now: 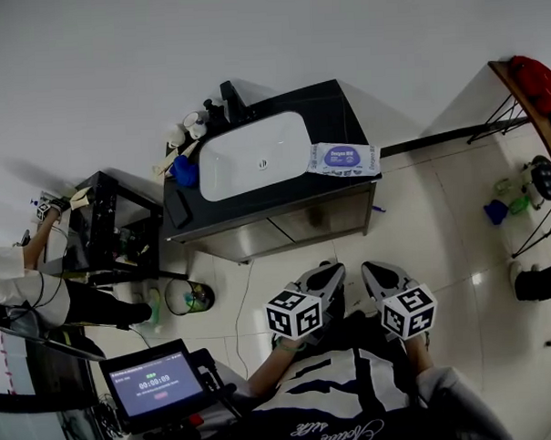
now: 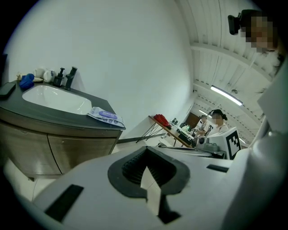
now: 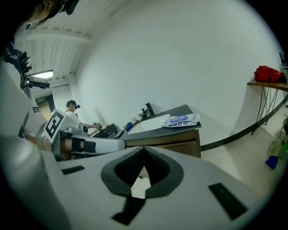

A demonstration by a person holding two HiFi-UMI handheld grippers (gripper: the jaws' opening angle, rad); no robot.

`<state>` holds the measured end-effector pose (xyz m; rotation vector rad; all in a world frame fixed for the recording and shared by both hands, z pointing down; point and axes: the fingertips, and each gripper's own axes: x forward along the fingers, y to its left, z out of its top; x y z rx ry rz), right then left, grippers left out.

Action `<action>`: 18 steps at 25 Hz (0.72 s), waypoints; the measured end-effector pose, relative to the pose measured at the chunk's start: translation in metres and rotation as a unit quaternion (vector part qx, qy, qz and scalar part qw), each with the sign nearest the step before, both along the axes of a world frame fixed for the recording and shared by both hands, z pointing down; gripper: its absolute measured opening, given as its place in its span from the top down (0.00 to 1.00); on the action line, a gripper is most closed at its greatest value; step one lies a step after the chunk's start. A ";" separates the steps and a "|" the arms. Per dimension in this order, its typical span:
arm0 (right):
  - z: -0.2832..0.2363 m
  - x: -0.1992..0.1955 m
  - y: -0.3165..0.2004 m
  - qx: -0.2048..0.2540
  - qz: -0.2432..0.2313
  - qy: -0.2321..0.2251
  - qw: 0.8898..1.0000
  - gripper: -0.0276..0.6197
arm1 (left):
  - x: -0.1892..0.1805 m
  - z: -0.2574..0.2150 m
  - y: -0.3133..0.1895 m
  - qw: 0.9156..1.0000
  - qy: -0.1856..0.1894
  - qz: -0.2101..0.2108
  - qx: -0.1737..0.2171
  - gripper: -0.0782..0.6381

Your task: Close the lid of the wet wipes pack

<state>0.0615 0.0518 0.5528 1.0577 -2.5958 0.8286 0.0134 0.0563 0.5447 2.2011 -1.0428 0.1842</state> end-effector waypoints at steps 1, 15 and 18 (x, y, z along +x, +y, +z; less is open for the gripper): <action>-0.002 -0.001 0.008 0.002 -0.002 0.000 1.000 0.96 | -0.001 -0.003 0.008 1.000 -0.002 -0.001 0.003 0.89; -0.023 -0.009 0.054 0.014 0.030 -0.018 0.999 0.96 | -0.002 -0.019 0.049 0.999 0.017 0.022 0.019 0.89; -0.031 -0.011 0.053 0.021 0.045 -0.015 0.999 0.96 | -0.008 -0.023 0.050 0.999 0.017 0.030 0.021 0.89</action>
